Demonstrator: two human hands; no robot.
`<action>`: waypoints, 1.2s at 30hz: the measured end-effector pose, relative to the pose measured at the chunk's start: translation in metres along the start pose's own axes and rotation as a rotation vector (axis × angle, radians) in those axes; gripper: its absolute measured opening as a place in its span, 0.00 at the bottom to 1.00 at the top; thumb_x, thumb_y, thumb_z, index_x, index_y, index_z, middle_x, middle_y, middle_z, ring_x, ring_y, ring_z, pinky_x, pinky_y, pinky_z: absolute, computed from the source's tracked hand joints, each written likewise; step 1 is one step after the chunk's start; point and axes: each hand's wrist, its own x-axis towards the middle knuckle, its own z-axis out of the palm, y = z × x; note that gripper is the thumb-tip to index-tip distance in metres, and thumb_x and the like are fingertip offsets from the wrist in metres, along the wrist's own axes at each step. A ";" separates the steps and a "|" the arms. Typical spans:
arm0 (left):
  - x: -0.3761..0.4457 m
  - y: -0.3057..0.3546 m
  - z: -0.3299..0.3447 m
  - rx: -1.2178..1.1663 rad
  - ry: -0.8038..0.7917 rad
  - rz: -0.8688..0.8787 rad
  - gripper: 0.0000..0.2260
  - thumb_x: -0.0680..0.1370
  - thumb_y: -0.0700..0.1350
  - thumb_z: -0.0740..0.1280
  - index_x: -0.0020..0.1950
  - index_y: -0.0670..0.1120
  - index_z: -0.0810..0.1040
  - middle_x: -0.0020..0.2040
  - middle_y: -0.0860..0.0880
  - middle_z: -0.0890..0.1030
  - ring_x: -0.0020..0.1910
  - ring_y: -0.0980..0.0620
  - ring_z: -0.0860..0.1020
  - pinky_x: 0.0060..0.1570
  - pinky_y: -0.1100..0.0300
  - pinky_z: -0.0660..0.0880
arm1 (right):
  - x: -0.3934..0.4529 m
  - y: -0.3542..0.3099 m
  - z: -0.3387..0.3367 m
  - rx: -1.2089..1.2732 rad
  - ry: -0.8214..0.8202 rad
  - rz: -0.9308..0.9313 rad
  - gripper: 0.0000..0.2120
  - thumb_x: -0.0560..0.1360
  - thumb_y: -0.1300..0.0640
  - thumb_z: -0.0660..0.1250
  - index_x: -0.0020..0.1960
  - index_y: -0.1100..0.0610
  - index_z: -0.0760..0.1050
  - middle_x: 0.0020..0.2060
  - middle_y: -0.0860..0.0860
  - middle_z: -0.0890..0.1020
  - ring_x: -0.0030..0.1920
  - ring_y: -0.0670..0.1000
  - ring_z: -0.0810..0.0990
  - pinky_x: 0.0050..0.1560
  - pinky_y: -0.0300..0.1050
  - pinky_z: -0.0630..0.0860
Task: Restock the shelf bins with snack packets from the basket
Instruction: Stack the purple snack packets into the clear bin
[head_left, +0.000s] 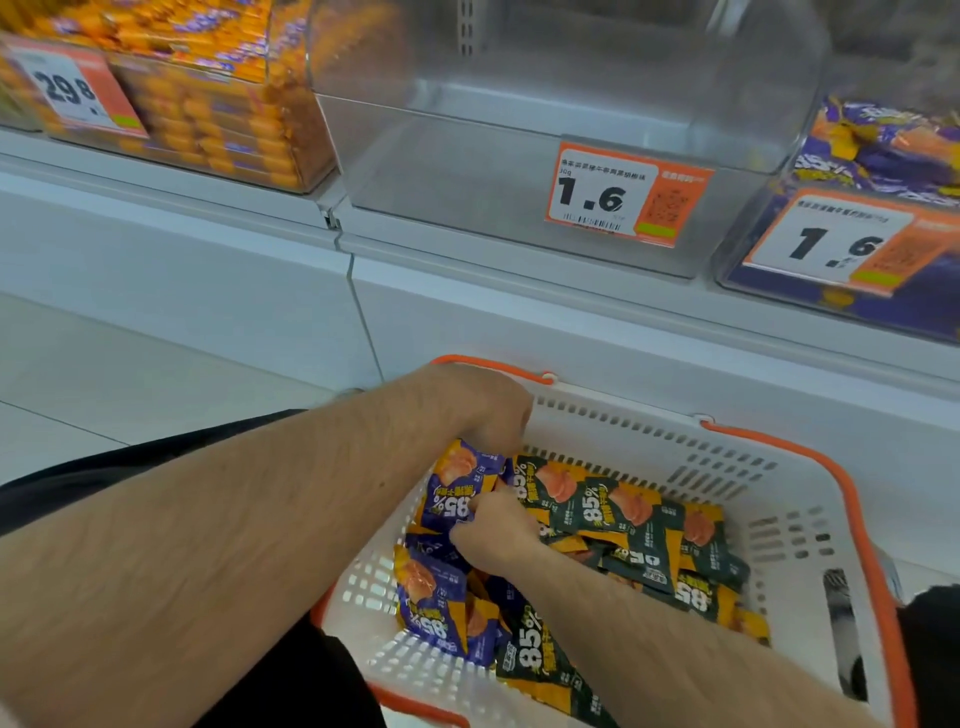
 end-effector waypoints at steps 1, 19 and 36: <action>0.001 0.001 -0.002 0.007 -0.024 0.019 0.16 0.79 0.47 0.64 0.67 0.49 0.75 0.62 0.47 0.78 0.51 0.48 0.75 0.54 0.55 0.73 | 0.000 -0.003 0.003 0.046 0.018 0.005 0.10 0.73 0.50 0.64 0.42 0.56 0.67 0.52 0.55 0.68 0.47 0.56 0.72 0.45 0.51 0.67; 0.005 0.043 -0.040 0.051 0.166 0.239 0.19 0.77 0.50 0.65 0.68 0.51 0.72 0.64 0.46 0.75 0.61 0.45 0.74 0.53 0.52 0.72 | -0.087 0.054 -0.157 0.150 0.515 -0.264 0.13 0.71 0.68 0.64 0.45 0.57 0.86 0.43 0.49 0.85 0.36 0.44 0.77 0.36 0.25 0.69; -0.024 0.093 -0.103 -1.413 0.560 0.504 0.04 0.78 0.38 0.68 0.43 0.43 0.80 0.34 0.50 0.82 0.28 0.57 0.74 0.25 0.65 0.69 | -0.192 0.097 -0.274 0.704 1.380 -0.440 0.14 0.69 0.69 0.68 0.37 0.50 0.71 0.41 0.51 0.76 0.41 0.46 0.75 0.42 0.43 0.73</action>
